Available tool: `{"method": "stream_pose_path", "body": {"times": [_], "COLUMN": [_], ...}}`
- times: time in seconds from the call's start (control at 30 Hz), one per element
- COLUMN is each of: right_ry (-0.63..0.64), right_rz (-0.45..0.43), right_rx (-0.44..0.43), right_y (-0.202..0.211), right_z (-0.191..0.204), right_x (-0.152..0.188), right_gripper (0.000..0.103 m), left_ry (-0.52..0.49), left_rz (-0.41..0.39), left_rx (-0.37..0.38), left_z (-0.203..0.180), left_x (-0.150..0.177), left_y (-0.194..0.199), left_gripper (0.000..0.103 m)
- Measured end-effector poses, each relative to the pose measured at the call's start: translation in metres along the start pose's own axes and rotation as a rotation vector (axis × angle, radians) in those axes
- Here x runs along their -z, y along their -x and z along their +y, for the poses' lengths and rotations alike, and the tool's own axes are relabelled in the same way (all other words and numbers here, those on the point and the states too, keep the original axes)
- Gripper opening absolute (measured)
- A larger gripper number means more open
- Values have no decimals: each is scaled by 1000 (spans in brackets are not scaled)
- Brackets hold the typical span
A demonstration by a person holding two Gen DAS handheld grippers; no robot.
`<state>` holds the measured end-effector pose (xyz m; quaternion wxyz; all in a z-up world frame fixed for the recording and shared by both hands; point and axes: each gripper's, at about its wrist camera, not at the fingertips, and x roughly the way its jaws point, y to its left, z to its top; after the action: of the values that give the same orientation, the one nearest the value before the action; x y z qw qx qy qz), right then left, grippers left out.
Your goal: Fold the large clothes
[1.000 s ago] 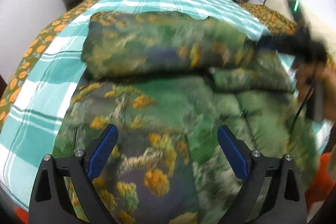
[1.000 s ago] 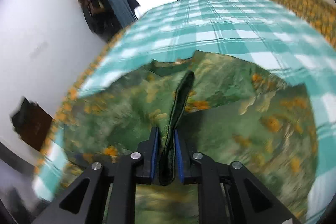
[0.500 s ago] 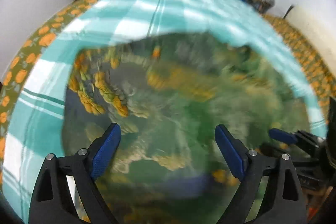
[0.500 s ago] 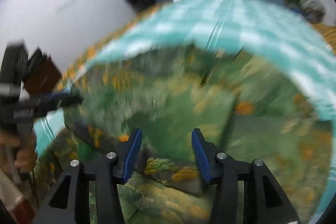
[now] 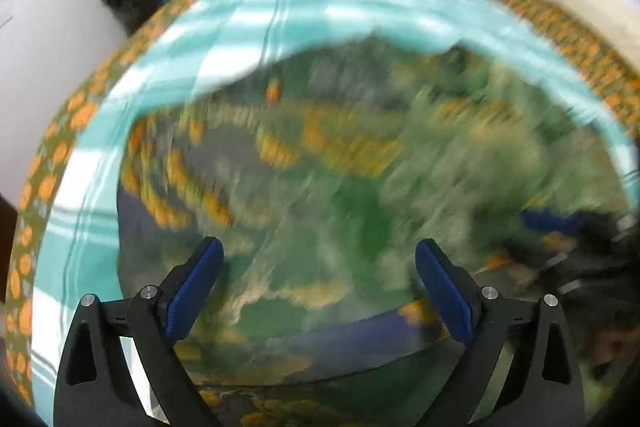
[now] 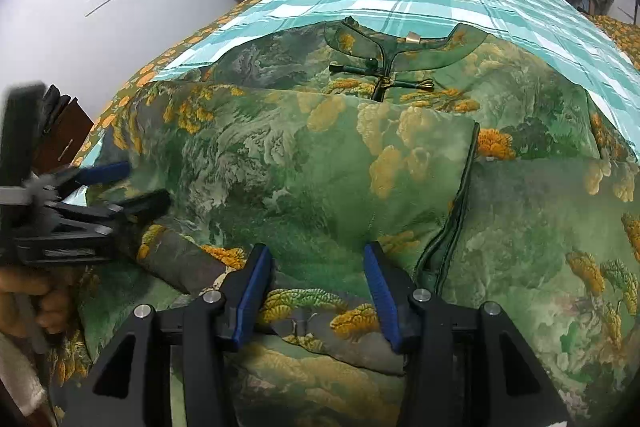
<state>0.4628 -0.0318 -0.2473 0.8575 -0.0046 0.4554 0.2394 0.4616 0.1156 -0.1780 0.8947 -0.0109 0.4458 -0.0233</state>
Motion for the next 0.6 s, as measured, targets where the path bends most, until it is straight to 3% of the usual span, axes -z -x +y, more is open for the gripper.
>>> {"method": "stream_pose_path", "body": {"times": [0.13, 0.27, 0.37, 0.43, 0.6], "right_ry": [2, 2, 0, -3, 9], "right_rz": [-8, -6, -8, -13, -20], "right_rx": [1, 0, -3, -9, -4], "right_y": [3, 4, 4, 4, 1], "right_z": [0, 0, 0, -1, 1], "right_x": [3, 3, 3, 4, 6], "right_gripper": [49, 49, 49, 49, 49], "left_ry": [22, 124, 214, 215, 180], "left_rz": [-63, -84, 9, 65, 26], "left_rx": [41, -7, -27, -19, -13], "left_z": [3, 30, 56, 64, 62], "left_x": [-33, -57, -55, -42, -33], "left_y": [0, -36, -78, -98, -104], "left_gripper": [99, 99, 99, 102, 102]}}
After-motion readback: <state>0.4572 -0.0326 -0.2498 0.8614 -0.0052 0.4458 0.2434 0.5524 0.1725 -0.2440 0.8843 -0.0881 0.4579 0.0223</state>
